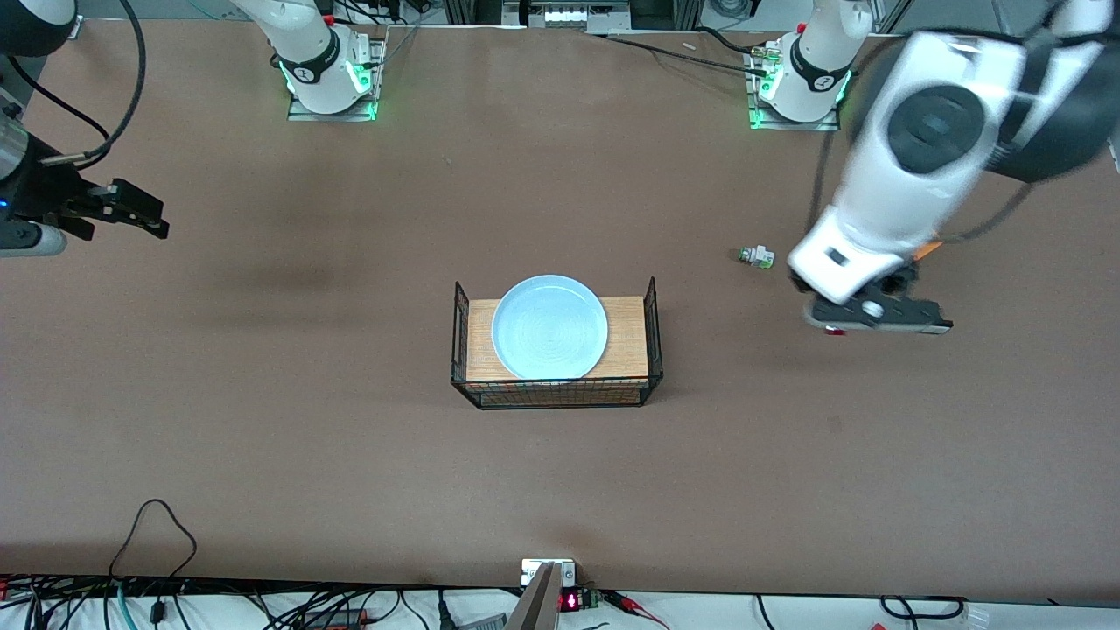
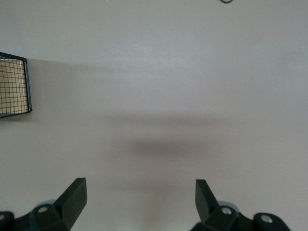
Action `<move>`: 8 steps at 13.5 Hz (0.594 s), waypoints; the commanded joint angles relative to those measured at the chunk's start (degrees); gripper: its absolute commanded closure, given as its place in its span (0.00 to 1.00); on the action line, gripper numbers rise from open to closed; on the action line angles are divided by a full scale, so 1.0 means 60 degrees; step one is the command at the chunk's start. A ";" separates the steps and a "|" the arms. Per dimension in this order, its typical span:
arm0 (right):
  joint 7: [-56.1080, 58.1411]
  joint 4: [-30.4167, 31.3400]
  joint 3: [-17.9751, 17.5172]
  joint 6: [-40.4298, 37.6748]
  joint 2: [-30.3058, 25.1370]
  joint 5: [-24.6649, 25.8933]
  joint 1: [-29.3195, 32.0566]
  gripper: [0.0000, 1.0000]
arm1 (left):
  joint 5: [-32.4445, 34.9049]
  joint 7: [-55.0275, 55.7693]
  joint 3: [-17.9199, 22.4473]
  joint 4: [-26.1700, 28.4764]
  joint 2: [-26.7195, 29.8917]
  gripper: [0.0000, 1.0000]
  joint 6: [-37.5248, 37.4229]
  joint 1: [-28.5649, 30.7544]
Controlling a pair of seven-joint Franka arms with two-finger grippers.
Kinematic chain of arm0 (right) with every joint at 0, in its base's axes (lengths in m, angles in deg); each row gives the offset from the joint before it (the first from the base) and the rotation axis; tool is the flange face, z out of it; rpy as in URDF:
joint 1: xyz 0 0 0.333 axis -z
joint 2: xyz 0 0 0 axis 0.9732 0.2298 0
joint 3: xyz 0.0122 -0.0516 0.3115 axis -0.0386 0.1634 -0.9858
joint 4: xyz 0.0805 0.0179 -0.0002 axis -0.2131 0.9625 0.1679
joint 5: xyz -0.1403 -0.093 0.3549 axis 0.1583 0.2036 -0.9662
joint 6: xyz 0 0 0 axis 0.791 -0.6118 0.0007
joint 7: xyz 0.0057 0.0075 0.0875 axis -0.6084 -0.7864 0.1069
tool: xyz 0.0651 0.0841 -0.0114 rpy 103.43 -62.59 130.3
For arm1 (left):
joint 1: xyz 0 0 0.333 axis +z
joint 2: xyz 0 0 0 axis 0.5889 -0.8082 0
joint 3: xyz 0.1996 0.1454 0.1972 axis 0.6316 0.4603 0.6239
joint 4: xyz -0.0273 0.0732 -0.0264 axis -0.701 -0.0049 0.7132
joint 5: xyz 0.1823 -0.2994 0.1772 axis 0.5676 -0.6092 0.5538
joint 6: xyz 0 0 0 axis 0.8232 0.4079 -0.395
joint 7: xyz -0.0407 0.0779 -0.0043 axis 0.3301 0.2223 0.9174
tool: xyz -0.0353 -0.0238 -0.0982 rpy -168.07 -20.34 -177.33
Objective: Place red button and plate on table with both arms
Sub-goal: 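Carry the red button toward the orange box while the right gripper reaches the plate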
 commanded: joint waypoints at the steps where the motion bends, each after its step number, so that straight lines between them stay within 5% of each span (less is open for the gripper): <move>1: -0.1439 -0.0011 -0.0058 0.0404 0.0337 0.0089 -0.1048 0.00 | -0.0216 -0.1297 -0.0162 0.0852 -0.0239 0.84 0.0581 0.1054; 8: -0.2572 -0.0217 -0.0072 0.0611 0.1247 -0.0086 -0.2177 0.00 | -0.0055 -0.2149 -0.0060 0.5173 -0.0867 0.84 0.7386 0.2550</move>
